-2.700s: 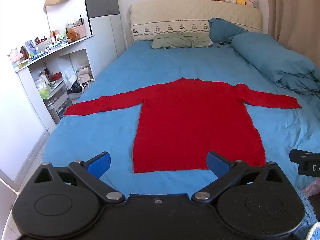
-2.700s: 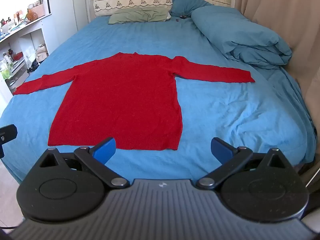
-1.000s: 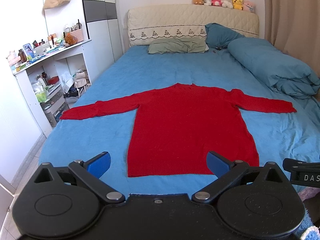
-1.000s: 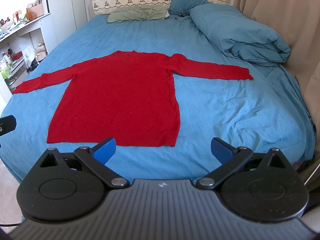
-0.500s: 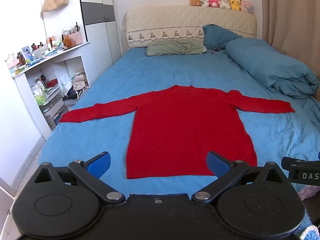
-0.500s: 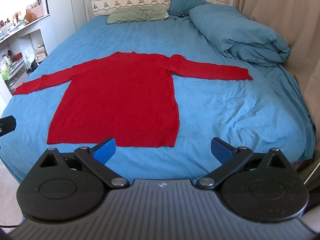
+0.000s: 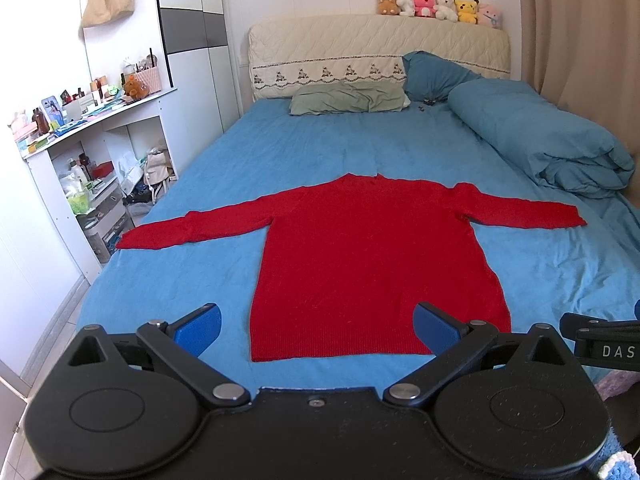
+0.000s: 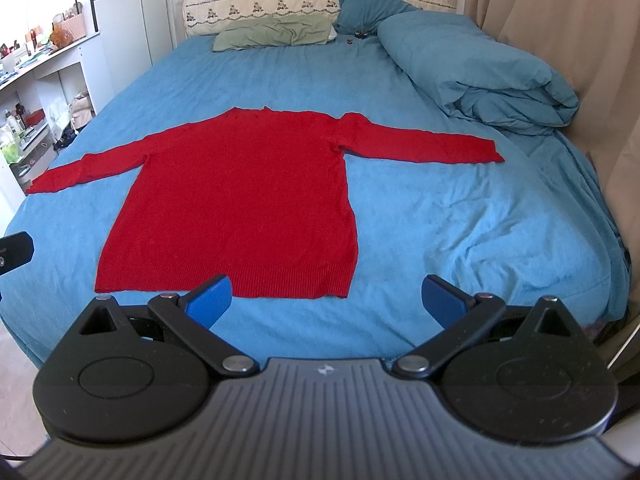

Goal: Fold small clothes

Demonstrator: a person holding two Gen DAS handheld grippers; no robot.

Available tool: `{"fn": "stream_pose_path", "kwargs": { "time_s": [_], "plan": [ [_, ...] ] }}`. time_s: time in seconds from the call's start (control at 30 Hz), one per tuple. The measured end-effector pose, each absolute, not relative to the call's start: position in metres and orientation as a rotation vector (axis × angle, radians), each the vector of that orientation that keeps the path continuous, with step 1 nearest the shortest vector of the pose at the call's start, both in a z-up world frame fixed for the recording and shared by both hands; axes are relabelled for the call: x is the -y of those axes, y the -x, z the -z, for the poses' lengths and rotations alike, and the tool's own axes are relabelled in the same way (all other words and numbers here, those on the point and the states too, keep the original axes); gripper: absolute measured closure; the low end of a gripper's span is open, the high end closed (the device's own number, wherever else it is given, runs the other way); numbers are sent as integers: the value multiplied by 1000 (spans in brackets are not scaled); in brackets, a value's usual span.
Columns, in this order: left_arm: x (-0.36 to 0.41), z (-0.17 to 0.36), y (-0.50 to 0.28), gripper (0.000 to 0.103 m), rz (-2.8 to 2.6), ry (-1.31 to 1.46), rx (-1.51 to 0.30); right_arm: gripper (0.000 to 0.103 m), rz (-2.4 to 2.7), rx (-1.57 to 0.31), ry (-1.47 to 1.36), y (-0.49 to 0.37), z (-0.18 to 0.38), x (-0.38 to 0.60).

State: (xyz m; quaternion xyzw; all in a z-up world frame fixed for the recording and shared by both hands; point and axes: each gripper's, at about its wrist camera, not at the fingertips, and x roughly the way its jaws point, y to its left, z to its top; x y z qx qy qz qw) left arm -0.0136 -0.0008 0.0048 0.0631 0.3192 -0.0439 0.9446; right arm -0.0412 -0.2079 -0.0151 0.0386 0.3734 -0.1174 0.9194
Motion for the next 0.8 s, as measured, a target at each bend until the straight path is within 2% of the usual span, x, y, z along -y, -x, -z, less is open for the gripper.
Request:
{"fn": "stream_pose_path", "kwargs": {
  "time_s": [0.5,0.8],
  "plan": [
    [3,-9,8,0,95,-120,-648,0,244,-773,-86,37,11,211],
    [45,-38,-62,0,159,-132,-545,0,282,-715,-97,-5,-18,255]
  ]
}}
